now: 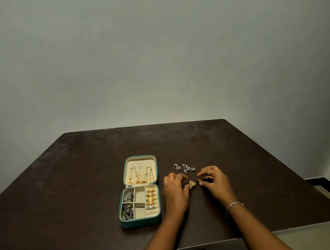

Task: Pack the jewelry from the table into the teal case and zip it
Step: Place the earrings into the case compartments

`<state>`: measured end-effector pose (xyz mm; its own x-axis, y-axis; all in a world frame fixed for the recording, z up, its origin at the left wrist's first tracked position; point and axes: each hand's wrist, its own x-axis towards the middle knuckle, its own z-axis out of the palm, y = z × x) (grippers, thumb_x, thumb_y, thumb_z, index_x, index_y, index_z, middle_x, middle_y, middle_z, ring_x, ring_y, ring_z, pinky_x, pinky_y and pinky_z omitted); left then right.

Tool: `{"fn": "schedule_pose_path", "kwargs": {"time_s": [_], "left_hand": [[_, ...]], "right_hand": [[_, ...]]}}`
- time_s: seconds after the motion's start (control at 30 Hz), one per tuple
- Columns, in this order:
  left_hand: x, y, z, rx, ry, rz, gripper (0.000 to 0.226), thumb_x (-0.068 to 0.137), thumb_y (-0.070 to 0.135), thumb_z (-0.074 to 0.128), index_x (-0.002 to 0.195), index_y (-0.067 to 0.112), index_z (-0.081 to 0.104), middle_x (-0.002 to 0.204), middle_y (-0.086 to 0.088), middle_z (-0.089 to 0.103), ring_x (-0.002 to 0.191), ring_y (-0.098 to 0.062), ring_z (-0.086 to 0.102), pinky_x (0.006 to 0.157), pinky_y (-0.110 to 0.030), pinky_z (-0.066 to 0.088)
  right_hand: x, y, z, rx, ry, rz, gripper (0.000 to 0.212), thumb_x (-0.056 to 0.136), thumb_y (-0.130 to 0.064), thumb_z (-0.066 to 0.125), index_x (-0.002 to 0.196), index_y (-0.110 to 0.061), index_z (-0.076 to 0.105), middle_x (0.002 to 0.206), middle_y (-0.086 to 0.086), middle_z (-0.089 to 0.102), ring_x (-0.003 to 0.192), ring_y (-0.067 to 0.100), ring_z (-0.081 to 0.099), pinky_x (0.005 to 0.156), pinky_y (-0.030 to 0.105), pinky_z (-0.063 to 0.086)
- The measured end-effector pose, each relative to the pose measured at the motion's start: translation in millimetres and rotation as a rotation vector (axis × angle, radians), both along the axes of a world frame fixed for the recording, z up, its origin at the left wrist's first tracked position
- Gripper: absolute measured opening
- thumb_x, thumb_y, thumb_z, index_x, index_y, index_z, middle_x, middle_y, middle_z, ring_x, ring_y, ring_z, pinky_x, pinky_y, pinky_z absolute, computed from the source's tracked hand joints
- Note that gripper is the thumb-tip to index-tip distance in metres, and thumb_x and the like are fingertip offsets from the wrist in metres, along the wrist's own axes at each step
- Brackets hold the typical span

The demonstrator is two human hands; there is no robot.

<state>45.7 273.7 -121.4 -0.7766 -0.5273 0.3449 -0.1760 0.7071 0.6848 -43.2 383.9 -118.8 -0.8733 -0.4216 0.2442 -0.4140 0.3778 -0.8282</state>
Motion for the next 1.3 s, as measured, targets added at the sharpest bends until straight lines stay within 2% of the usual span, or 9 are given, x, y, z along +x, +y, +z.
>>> {"fn": "schedule_pose_path", "kwargs": {"time_s": [0.17,0.33,0.47,0.57,0.7,0.87,1.03,1.17,1.3], "left_hand": [[0,3,2,-0.053,-0.068,0.054,0.012,0.087,0.021,0.055,0.098,0.021,0.061,0.108,0.001,0.051,0.106,-0.016,0.044,0.083,-0.026,0.038],[1,4,3,-0.05,-0.041,0.054,0.01,0.091,0.02,0.048,0.095,0.018,0.057,0.103,-0.001,0.057,0.101,-0.019,0.046,0.081,-0.03,0.038],[2,4,5,-0.012,0.011,0.06,0.011,0.091,0.012,0.046,0.092,0.018,0.055,0.098,-0.001,0.059,0.096,-0.019,0.048,0.078,-0.031,0.039],[4,3,5,0.024,0.066,0.069,0.025,0.082,-0.003,0.046,0.088,0.019,0.056,0.094,0.0,0.058,0.093,-0.018,0.049,0.075,-0.028,0.038],[6,1,-1,-0.017,0.011,0.029,0.031,0.077,-0.006,0.048,0.088,0.02,0.06,0.096,0.001,0.059,0.098,-0.016,0.048,0.077,-0.025,0.037],[6,-2,-4,-0.052,-0.043,-0.01,0.034,0.082,-0.001,0.051,0.1,0.023,0.066,0.102,0.001,0.062,0.103,-0.016,0.049,0.083,-0.023,0.037],[5,-5,-5,-0.094,-0.104,-0.051,0.031,0.088,0.011,0.051,0.113,0.025,0.063,0.112,0.002,0.057,0.109,-0.017,0.045,0.091,-0.026,0.038],[7,-3,-4,-0.138,-0.138,-0.076,0.03,0.09,0.017,0.053,0.118,0.023,0.06,0.115,0.002,0.053,0.113,-0.015,0.041,0.093,-0.025,0.034],[9,-2,-2,-0.132,-0.134,-0.07,0.019,0.089,0.021,0.055,0.105,0.021,0.064,0.11,0.003,0.057,0.109,-0.013,0.043,0.088,-0.023,0.035]], "right_hand": [[2,0,2,0.028,0.035,-0.026,0.026,0.071,0.002,0.071,0.068,-0.023,0.065,0.091,-0.008,0.054,0.085,0.008,0.056,0.071,0.006,0.038],[3,2,-1,-0.016,0.041,-0.039,0.029,0.074,-0.001,0.069,0.062,-0.027,0.06,0.088,-0.008,0.064,0.081,0.008,0.059,0.068,0.004,0.039],[4,4,-1,-0.071,-0.005,-0.032,0.014,0.077,-0.005,0.067,0.072,-0.019,0.066,0.081,-0.01,0.068,0.082,0.005,0.061,0.071,0.014,0.042],[7,5,-1,-0.087,-0.003,-0.014,0.016,0.078,-0.006,0.067,0.071,-0.02,0.063,0.075,-0.008,0.066,0.074,0.006,0.058,0.067,0.02,0.043],[11,8,-3,-0.178,-0.064,0.026,0.014,0.081,-0.003,0.063,0.078,-0.017,0.061,0.068,-0.004,0.061,0.06,0.007,0.056,0.062,0.026,0.046],[18,14,-4,-0.213,-0.068,0.048,0.015,0.08,-0.001,0.063,0.082,-0.015,0.066,0.086,0.004,0.065,0.078,0.016,0.061,0.07,0.031,0.05],[33,22,-2,-0.289,-0.205,0.083,0.015,0.078,0.011,0.06,0.078,-0.004,0.062,0.077,0.011,0.062,0.065,0.017,0.066,0.07,0.039,0.054],[40,31,-6,-0.294,-0.223,0.071,0.018,0.076,0.008,0.064,0.079,-0.01,0.069,0.084,0.011,0.069,0.078,0.021,0.068,0.074,0.032,0.056],[44,34,-8,-0.287,-0.194,0.067,0.023,0.073,0.001,0.071,0.085,-0.019,0.07,0.093,0.0,0.07,0.09,0.013,0.065,0.079,0.023,0.053]]}}
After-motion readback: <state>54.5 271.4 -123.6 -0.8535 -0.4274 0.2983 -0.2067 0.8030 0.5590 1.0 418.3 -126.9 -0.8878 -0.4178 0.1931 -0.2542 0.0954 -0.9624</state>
